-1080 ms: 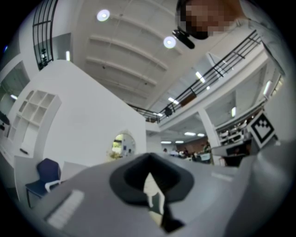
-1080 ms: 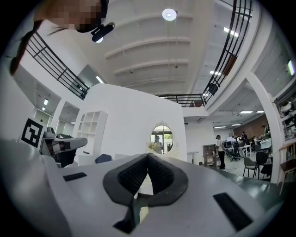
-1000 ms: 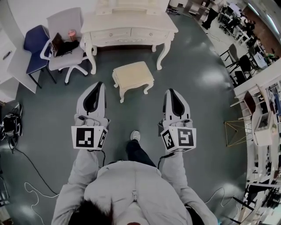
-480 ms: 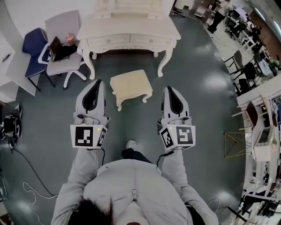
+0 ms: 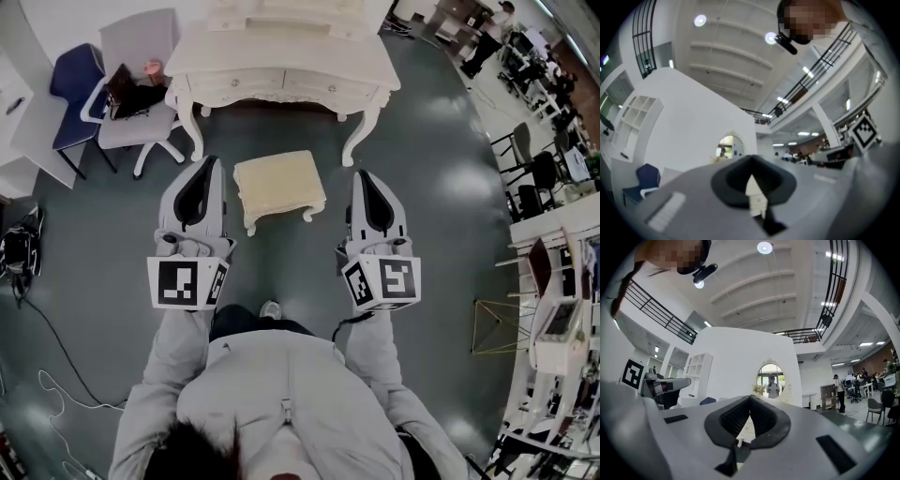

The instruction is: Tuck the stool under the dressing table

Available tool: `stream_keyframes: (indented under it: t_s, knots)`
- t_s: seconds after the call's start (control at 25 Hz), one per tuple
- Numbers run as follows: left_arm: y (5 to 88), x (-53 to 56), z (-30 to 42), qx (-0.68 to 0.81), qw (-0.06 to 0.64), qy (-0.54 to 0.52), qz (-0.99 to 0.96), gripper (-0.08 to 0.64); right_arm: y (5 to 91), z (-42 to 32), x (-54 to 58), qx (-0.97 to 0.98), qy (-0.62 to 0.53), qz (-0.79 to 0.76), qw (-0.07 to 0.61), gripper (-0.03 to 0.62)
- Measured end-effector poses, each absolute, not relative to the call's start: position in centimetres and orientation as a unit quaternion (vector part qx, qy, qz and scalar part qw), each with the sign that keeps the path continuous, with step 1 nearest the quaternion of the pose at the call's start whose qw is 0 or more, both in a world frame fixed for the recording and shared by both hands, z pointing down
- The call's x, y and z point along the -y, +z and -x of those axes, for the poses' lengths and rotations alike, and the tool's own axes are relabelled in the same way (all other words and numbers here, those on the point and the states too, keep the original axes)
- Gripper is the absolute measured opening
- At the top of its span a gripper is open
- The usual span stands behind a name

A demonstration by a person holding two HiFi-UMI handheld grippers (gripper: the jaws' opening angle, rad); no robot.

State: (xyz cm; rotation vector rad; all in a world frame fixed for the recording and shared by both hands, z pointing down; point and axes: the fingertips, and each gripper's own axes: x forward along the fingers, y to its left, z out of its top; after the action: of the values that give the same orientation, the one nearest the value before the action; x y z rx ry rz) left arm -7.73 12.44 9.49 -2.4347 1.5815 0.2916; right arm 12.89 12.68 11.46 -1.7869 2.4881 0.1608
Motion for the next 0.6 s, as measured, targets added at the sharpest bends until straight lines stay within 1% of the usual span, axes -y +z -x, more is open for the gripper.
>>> stream_keyframes:
  t_s: [0.32, 0.6]
  knots:
    - [10.8, -9.5, 8.2, -0.548, 0.105, 0.086, 0.826, 0.008, 12.7, -12.1, -9.3, -0.819, 0.04, 0.571, 0.035, 0.003]
    - [11.2, -4.7, 8.4, -0.534, 0.1, 0.086, 0.835, 0.008, 13.1, -11.9, -5.1, -0.81, 0.037, 0.584, 0.033, 0.003]
